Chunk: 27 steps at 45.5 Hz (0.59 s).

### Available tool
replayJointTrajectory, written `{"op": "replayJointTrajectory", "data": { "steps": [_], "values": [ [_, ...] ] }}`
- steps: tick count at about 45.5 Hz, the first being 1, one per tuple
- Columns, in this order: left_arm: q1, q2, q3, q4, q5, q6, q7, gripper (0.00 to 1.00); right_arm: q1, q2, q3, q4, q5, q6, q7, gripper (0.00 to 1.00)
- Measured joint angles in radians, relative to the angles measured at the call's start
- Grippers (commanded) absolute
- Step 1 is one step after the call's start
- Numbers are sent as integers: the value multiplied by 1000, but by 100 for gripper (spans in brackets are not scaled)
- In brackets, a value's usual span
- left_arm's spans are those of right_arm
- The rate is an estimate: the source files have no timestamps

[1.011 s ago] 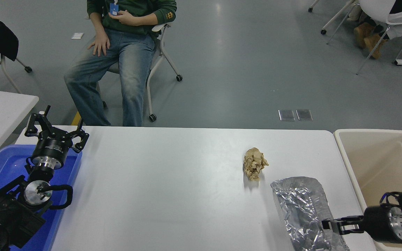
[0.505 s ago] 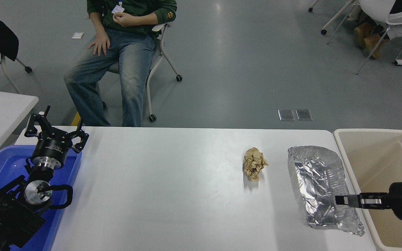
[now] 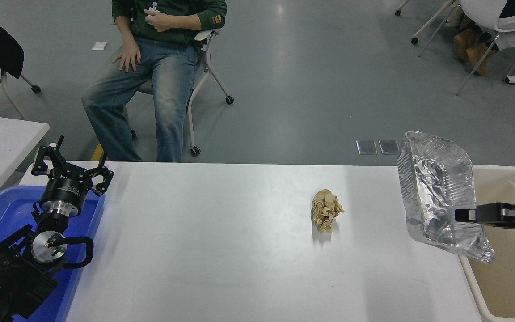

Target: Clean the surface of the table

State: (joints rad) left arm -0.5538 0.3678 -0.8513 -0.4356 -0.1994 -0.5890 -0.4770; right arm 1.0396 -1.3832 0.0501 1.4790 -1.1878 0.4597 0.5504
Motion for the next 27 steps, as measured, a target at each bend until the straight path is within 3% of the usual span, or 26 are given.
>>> {"op": "replayJointTrajectory", "data": {
  "steps": [27],
  "values": [
    [0, 0, 0, 0, 0, 0, 0, 100, 8, 49, -15, -276, 11, 16, 55, 0]
  ]
}}
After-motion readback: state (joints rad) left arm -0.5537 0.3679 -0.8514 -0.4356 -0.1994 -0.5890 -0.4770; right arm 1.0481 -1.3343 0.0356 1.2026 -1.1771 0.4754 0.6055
